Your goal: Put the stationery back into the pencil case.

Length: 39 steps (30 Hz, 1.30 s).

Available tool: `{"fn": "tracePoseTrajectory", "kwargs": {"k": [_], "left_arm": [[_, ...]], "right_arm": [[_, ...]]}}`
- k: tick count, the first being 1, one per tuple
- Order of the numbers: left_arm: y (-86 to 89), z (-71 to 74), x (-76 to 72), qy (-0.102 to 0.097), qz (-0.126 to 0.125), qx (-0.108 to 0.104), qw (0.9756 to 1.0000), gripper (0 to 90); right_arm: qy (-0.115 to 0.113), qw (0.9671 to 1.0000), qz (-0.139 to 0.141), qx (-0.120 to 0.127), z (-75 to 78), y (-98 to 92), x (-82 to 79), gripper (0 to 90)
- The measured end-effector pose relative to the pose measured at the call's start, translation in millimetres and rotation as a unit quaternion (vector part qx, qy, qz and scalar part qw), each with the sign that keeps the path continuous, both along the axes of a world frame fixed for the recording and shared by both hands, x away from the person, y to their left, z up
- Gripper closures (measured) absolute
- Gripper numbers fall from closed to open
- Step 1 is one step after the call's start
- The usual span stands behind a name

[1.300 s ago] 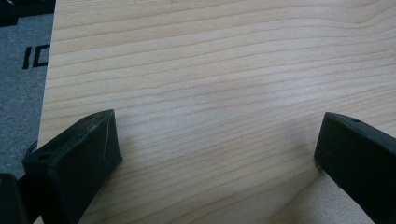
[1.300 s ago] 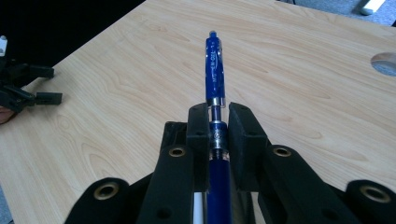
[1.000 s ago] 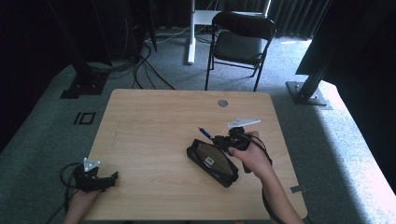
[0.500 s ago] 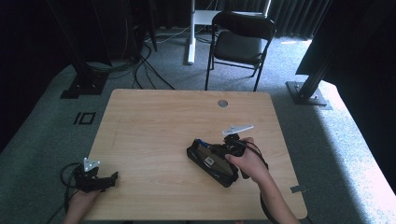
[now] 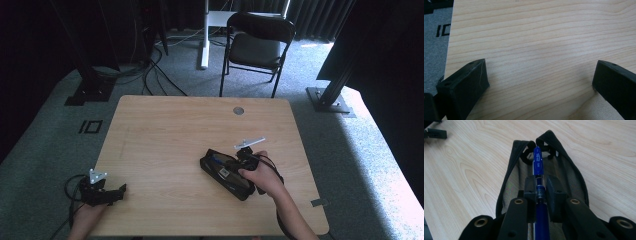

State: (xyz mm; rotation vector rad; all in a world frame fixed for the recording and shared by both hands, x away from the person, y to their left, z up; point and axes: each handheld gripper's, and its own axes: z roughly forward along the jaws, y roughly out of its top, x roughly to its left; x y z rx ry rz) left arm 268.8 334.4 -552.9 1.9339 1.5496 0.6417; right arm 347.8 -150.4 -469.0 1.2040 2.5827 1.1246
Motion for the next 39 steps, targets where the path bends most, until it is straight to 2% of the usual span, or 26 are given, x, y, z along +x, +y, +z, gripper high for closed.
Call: {"fn": "tracePoseTrajectory", "kwargs": {"k": [5, 21, 30, 39], "left_arm": [[0.0, 0.0, 0.0, 0.0, 0.0, 0.0, 1.0, 0.4], [0.0, 0.0, 0.0, 0.0, 0.0, 0.0, 1.0, 0.4], [0.0, 0.0, 0.0, 0.0, 0.0, 0.0, 1.0, 0.4], [0.0, 0.0, 0.0, 0.0, 0.0, 0.0, 1.0, 0.4]], "right_arm": [[0.007, 0.9999, 0.003, -0.014, -6.2, 6.0, 3.5, 79.5], [0.024, 0.9992, 0.01, -0.029, -19.9, 19.5, 10.1, 79.5], [0.028, 0.9982, 0.022, -0.048, -24.4, 28.7, 12.3, 79.5], [0.041, 0.9967, 0.026, -0.065, -34.6, 32.0, 13.1, 79.4]]}}
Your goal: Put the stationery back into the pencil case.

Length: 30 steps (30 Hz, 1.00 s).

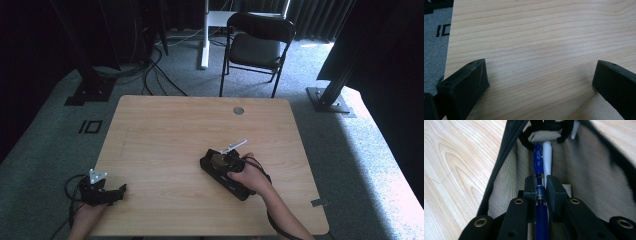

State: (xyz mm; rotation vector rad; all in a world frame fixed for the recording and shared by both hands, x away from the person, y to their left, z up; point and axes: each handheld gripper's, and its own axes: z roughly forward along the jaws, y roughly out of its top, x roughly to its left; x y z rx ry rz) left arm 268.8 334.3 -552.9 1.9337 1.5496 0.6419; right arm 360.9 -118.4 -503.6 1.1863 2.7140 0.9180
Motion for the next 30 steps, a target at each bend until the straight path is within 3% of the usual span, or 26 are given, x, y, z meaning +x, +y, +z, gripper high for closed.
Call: {"fn": "tracePoseTrajectory", "kwargs": {"k": [13, 26, 30], "left_arm": [[0.0, 0.0, 0.0, 0.0, 0.0, 0.0, 1.0, 0.4], [0.0, 0.0, 0.0, 0.0, 0.0, 0.0, 1.0, 0.4], [0.0, 0.0, 0.0, 0.0, 0.0, 0.0, 1.0, 0.4]], "right_arm": [[0.003, 0.9999, 0.009, -0.004, 0.5, 0.8, -2.4, 74.6], [-0.041, 0.9982, -0.009, 0.043, 34.5, -19.5, -8.2, 71.3], [-0.054, 0.9961, -0.019, 0.067, 38.9, -27.4, -9.7, 63.9]]}}
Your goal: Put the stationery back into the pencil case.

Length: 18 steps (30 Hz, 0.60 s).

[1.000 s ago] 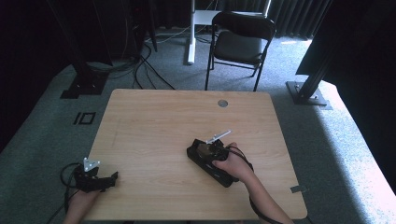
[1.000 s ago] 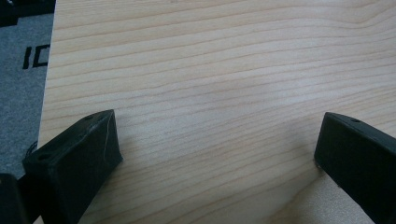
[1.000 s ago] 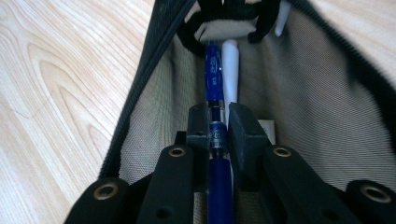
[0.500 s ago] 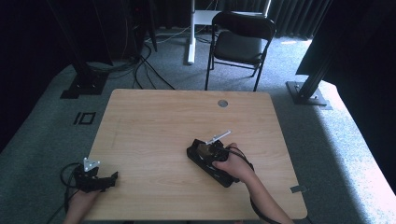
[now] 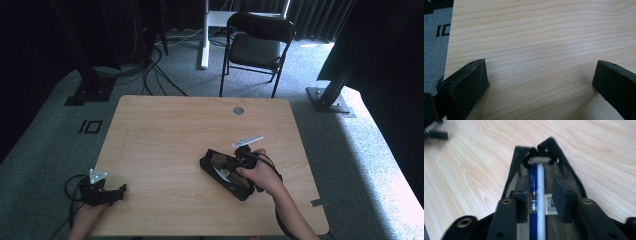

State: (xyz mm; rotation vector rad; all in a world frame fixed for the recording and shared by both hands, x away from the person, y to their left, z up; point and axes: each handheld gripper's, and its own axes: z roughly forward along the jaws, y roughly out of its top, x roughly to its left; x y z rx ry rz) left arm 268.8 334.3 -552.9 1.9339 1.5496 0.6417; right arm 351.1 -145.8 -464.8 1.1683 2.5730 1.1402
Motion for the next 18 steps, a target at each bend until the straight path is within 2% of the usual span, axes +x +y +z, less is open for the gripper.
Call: {"fn": "tracePoseTrajectory", "kwargs": {"k": [8, 12, 14, 18], "left_arm": [[0.0, 0.0, 0.0, 0.0, 0.0, 0.0, 1.0, 0.4], [0.0, 0.0, 0.0, 0.0, 0.0, 0.0, 1.0, 0.4], [0.0, 0.0, 0.0, 0.0, 0.0, 0.0, 1.0, 0.4], [0.0, 0.0, 0.0, 0.0, 0.0, 0.0, 1.0, 0.4]], "right_arm": [[-0.028, 0.9991, -0.015, 0.029, -3.0, -8.5, -9.5, 57.3], [-0.045, 0.9975, -0.013, 0.053, -3.6, -11.9, -14.6, 49.2], [-0.057, 0.996, -0.021, 0.066, -4.1, -13.6, -15.5, 44.7], [-0.066, 0.9949, -0.034, 0.068, -2.9, -17.2, -14.7, 43.1]]}}
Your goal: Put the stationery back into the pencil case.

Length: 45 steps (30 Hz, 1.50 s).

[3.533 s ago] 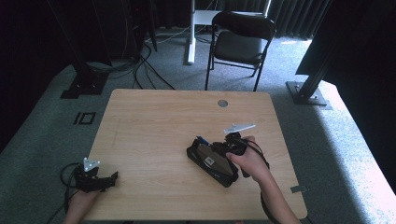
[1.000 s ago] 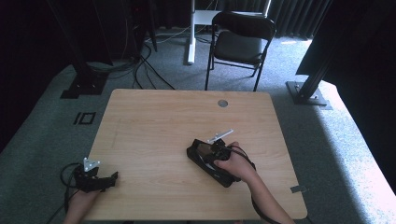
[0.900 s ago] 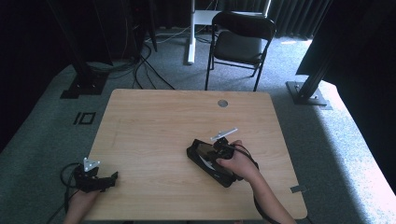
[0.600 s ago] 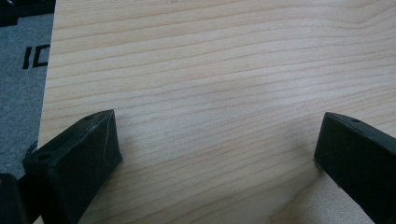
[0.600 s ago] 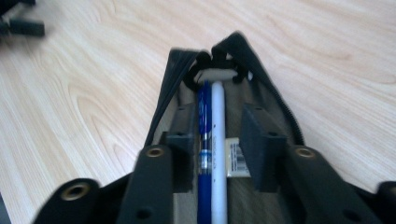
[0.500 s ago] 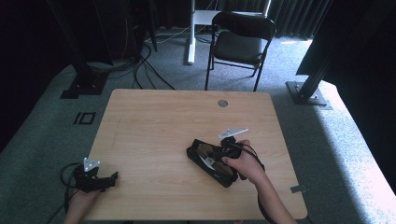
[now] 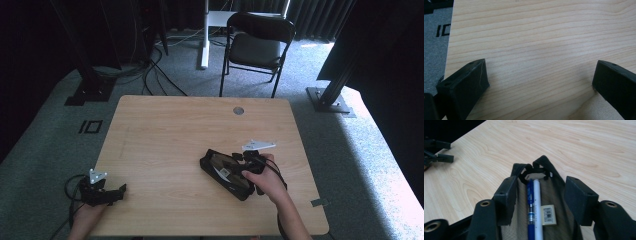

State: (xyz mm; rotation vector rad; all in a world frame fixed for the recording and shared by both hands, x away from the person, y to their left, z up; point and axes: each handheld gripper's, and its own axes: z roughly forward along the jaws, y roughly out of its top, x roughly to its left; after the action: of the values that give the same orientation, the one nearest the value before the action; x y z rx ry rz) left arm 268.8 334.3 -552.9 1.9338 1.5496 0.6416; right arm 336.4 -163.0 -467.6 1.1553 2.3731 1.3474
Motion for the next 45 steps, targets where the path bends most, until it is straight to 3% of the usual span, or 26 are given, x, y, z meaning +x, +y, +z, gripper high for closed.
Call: {"fn": "tracePoseTrajectory", "kwargs": {"k": [8, 18, 32, 36, 45], "left_arm": [[0.0, 0.0, 0.0, 0.0, 0.0, 0.0, 1.0, 0.4], [0.0, 0.0, 0.0, 0.0, 0.0, 0.0, 1.0, 0.4], [0.0, 0.0, 0.0, 0.0, 0.0, 0.0, 1.0, 0.4], [0.0, 0.0, 0.0, 0.0, 0.0, 0.0, 1.0, 0.4], [0.0, 0.0, 0.0, 0.0, 0.0, 0.0, 1.0, 0.5]], "right_arm": [[-0.015, 0.9998, -0.01, -0.006, 3.6, -2.0, 0.7, 37.0], [-0.048, 0.9977, -0.048, 0.004, 10.5, -16.7, 5.2, 30.5], [-0.048, 0.995, -0.087, -0.004, 1.6, -36.7, 8.5, 27.2], [-0.046, 0.9926, -0.113, 0.003, -2.7, -45.5, 8.5, 25.0], [-0.035, 0.9873, -0.155, -0.006, -17.5, -62.4, 9.2, 24.8]]}}
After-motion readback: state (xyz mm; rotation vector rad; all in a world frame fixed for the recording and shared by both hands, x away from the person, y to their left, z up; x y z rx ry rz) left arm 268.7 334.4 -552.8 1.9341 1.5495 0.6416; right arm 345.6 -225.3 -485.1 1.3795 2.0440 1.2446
